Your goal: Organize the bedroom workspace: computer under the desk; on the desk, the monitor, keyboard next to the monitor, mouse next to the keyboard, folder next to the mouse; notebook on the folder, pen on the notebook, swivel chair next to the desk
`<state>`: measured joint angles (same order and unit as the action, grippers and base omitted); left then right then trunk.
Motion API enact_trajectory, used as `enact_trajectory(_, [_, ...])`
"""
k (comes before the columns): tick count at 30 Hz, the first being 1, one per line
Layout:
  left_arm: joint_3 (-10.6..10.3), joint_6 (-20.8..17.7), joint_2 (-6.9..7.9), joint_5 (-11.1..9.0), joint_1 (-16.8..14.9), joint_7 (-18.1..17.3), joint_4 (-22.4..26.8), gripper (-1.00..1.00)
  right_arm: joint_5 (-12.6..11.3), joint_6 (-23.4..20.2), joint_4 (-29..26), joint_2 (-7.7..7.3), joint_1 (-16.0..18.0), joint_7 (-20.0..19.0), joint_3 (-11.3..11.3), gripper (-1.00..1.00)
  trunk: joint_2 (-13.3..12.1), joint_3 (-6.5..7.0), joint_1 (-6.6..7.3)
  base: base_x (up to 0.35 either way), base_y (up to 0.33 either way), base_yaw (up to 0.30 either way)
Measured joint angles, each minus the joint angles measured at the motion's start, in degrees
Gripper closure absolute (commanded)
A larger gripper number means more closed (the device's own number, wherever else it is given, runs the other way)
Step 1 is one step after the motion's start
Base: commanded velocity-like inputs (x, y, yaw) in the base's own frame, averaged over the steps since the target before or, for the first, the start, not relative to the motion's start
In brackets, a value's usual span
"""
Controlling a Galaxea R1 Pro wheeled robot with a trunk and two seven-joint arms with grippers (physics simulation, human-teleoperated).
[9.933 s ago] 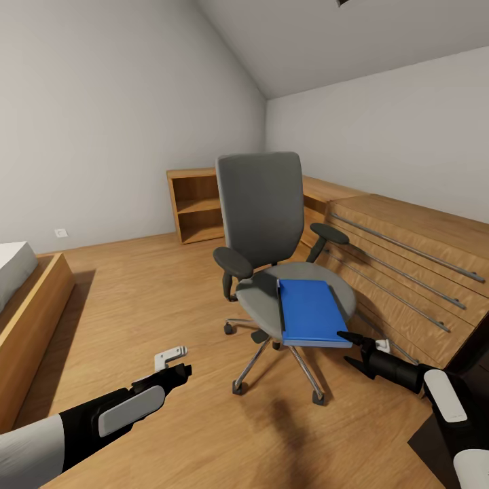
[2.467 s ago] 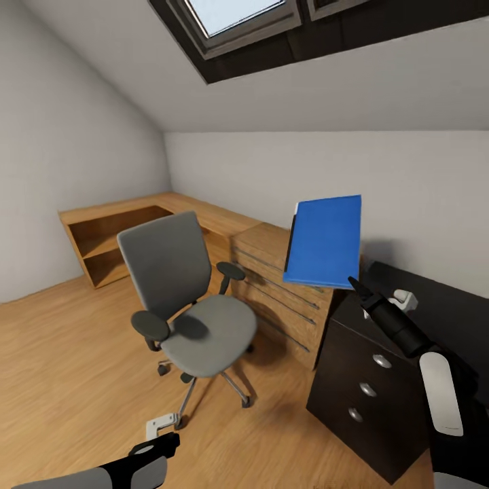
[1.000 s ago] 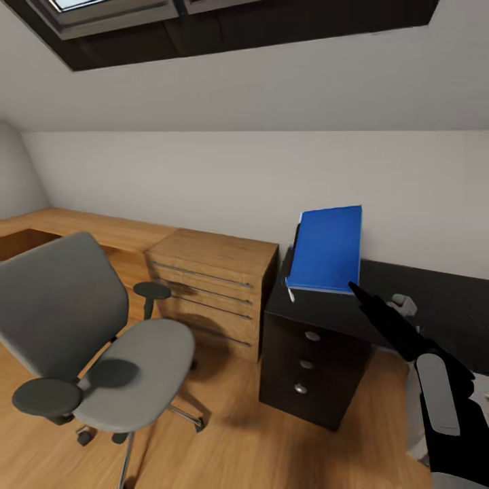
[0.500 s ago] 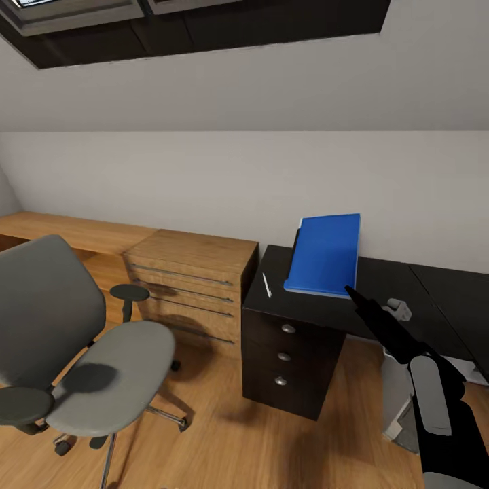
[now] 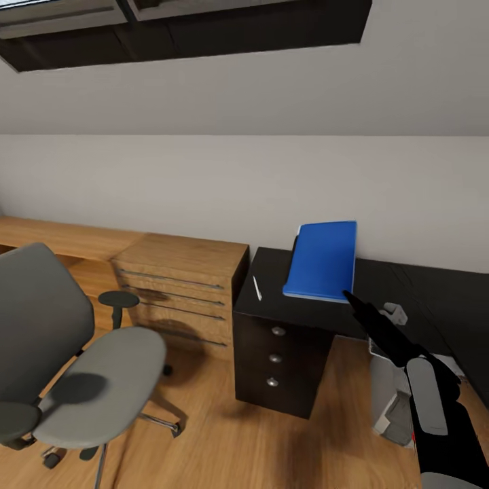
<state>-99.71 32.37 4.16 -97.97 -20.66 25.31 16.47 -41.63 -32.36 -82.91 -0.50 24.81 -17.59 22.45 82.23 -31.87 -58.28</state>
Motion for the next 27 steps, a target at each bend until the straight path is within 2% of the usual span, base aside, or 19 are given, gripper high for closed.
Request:
enact_trajectory(4, [0.5,-0.2,0.05,0.0,0.0,0.4,-0.1,-1.0,0.1,-0.1,1.8,-0.06,0.0,0.2,0.6,1.0,0.0,0.0,0.0,0.0,0.0,-0.287])
enact_trajectory(8, [1.1,-0.2,0.02,0.0,0.0,0.4,-0.1,-1.0,0.1,-0.1,6.8,-0.28,0.1,0.4,4.4,1.0,0.0,0.0,0.0,0.0,0.0,-0.293])
enact_trajectory(12, [1.4,-0.2,0.07,0.0,0.0,0.5,-0.1,-1.0,0.0,0.3,8.9,-0.44,0.2,0.4,6.4,1.0,0.0,0.0,0.0,0.0,0.0,-0.296])
enact_trajectory(15, [1.6,-0.2,0.14,0.0,0.0,0.5,-0.1,-1.0,0.1,0.7,11.5,-0.6,0.4,0.4,8.9,1.0,0.0,0.0,0.0,0.0,0.0,-0.297])
enact_trajectory(19, [1.7,-0.2,0.11,0.0,0.0,0.5,-0.1,-1.0,0.0,0.8,13.0,-0.66,0.6,0.4,10.1,1.0,0.0,0.0,0.0,0.0,0.0,-0.297])
enact_trajectory(27, [1.7,-0.2,0.09,0.0,0.0,0.5,-0.1,-1.0,0.0,1.0,13.6,-0.67,0.6,0.4,10.5,1.0,0.0,0.0,0.0,0.0,0.0,-0.297])
